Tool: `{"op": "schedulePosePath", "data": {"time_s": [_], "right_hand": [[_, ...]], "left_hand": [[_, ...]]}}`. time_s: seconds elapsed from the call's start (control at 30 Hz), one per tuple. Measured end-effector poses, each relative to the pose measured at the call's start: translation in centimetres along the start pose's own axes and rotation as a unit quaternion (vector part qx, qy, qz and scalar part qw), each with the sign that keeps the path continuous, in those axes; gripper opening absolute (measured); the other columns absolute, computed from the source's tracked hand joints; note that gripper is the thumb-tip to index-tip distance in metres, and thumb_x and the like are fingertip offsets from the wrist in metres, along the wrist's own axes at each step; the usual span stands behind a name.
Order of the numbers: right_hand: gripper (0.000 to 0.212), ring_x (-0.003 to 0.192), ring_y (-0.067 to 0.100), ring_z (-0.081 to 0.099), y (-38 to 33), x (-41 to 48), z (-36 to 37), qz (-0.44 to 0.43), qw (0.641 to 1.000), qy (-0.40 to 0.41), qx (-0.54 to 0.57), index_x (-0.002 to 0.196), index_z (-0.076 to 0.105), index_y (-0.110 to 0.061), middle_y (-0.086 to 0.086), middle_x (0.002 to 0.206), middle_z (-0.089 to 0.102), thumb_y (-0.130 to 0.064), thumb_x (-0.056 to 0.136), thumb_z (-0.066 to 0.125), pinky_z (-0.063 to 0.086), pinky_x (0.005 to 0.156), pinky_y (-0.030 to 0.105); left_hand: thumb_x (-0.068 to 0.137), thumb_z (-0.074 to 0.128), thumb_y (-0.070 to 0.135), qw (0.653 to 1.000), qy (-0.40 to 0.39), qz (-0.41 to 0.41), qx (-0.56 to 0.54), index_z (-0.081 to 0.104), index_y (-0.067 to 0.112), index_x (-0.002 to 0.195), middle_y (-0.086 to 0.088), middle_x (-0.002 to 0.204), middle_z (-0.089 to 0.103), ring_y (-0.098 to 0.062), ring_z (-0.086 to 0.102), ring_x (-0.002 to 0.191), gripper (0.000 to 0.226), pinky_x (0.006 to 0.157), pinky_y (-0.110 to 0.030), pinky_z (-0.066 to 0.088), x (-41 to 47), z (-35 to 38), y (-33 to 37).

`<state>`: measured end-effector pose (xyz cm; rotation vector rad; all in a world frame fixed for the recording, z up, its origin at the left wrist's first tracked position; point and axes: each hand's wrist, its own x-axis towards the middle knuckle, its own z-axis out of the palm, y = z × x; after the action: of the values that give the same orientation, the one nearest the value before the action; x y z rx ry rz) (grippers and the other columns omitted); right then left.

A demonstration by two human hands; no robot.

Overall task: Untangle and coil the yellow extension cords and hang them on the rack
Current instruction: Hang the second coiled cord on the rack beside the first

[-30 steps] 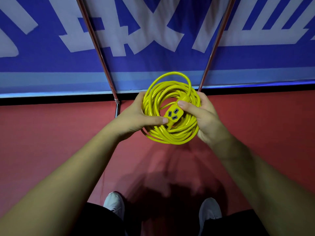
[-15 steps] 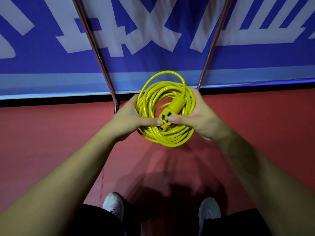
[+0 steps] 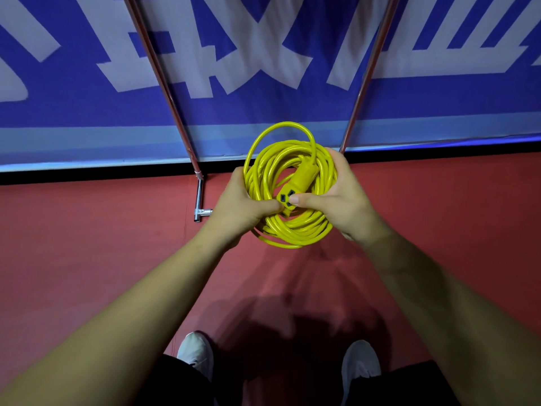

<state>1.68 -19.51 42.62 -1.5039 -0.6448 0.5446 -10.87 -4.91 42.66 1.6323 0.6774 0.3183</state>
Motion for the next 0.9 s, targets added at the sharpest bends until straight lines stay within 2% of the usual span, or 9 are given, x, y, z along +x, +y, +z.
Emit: {"op": "schedulePosePath", "data": {"time_s": [0.2, 0.27, 0.33, 0.43, 0.57, 0.67, 0.73, 0.83, 0.9], "right_hand": [[0.088, 0.116, 0.025, 0.063, 0.3, 0.3, 0.1, -0.001, 1.0, 0.018, 0.021, 0.134, 0.044, -0.009, 0.012, 0.122, 0.065, -0.004, 0.058, 0.088, 0.047, 0.104, 0.048], [0.084, 0.112, 0.027, 0.065, 0.3, 0.2, -0.1, 0.011, 0.999, 0.014, 0.039, 0.133, 0.046, -0.01, 0.013, 0.118, 0.067, -0.003, 0.06, 0.087, 0.052, 0.098, 0.047], [0.081, 0.11, 0.028, 0.066, 0.4, 0.0, -0.1, 0.015, 0.999, 0.008, 0.047, 0.133, 0.045, -0.009, 0.013, 0.117, 0.068, -0.004, 0.063, 0.086, 0.054, 0.092, 0.043], [0.078, 0.11, 0.028, 0.066, 0.4, -0.3, 0.1, 0.012, 0.999, 0.009, 0.052, 0.134, 0.044, -0.007, 0.014, 0.116, 0.068, -0.002, 0.067, 0.084, 0.054, 0.092, 0.041], [0.075, 0.108, 0.028, 0.066, 0.1, 0.0, 0.6, -0.012, 0.999, 0.023, 0.048, 0.132, 0.045, -0.003, 0.018, 0.117, 0.067, 0.003, 0.067, 0.082, 0.054, 0.091, 0.04], [0.074, 0.112, 0.03, 0.064, 0.0, 0.2, 1.4, -0.022, 0.998, 0.049, 0.041, 0.13, 0.047, -0.006, 0.017, 0.119, 0.066, -0.001, 0.067, 0.084, 0.05, 0.099, 0.047], [0.076, 0.113, 0.029, 0.064, -0.2, 0.4, 1.5, -0.016, 0.998, 0.054, 0.042, 0.131, 0.046, -0.009, 0.014, 0.12, 0.066, -0.004, 0.066, 0.086, 0.049, 0.101, 0.052], [0.083, 0.115, 0.027, 0.064, -0.8, 0.8, 1.2, 0.005, 0.998, 0.043, 0.048, 0.133, 0.043, -0.011, 0.012, 0.122, 0.066, -0.008, 0.063, 0.088, 0.048, 0.102, 0.054], [0.093, 0.118, 0.024, 0.062, -1.7, 1.1, 1.2, 0.009, 0.998, 0.045, 0.042, 0.137, 0.042, -0.017, 0.009, 0.126, 0.065, -0.019, 0.059, 0.092, 0.048, 0.103, 0.052]], "left_hand": [[0.058, 0.08, 0.024, 0.997, 0.014, 0.05, 0.06, 0.05, 0.019, 0.112, -0.007, 0.101, 0.067, -0.019, 0.068, 0.088, 0.062, 0.081, -0.049, 0.057, -0.4, 0.0, 1.0], [0.061, 0.082, 0.03, 0.995, 0.014, 0.071, 0.072, 0.049, 0.018, 0.113, -0.005, 0.102, 0.067, -0.019, 0.067, 0.093, 0.063, 0.083, -0.049, 0.056, -0.6, -0.1, 1.2], [0.07, 0.087, 0.036, 0.994, 0.004, 0.088, 0.065, 0.048, 0.022, 0.119, 0.004, 0.109, 0.067, -0.01, 0.066, 0.101, 0.064, 0.09, -0.041, 0.055, -0.6, -0.3, 1.3], [0.081, 0.081, 0.035, 0.991, -0.01, 0.121, 0.054, 0.044, 0.025, 0.127, 0.01, 0.116, 0.066, -0.005, 0.064, 0.109, 0.06, 0.098, -0.037, 0.051, -0.6, -0.6, 1.4], [0.086, 0.077, 0.031, 0.985, 0.027, 0.156, 0.064, 0.045, 0.022, 0.128, 0.013, 0.114, 0.066, -0.004, 0.064, 0.107, 0.054, 0.095, -0.032, 0.051, -0.6, 0.2, 1.1], [0.086, 0.076, 0.032, 0.98, 0.06, 0.176, 0.073, 0.048, 0.024, 0.128, 0.016, 0.111, 0.067, -0.003, 0.064, 0.106, 0.052, 0.095, -0.033, 0.051, -0.5, 0.4, 1.2], [0.085, 0.078, 0.031, 0.981, 0.049, 0.173, 0.068, 0.048, 0.025, 0.129, 0.014, 0.112, 0.068, -0.003, 0.065, 0.107, 0.054, 0.098, -0.035, 0.051, -0.1, -0.2, 1.7], [0.082, 0.081, 0.027, 0.982, 0.027, 0.177, 0.058, 0.039, 0.025, 0.14, 0.008, 0.127, 0.062, -0.008, 0.063, 0.114, 0.071, 0.103, -0.04, 0.048, 0.3, -0.8, 2.6], [0.084, 0.08, 0.025, 0.981, 0.025, 0.186, 0.049, 0.028, 0.028, 0.15, 0.012, 0.148, 0.045, -0.006, 0.052, 0.129, 0.084, 0.11, -0.034, 0.042, 0.4, -1.0, 3.4]]}}
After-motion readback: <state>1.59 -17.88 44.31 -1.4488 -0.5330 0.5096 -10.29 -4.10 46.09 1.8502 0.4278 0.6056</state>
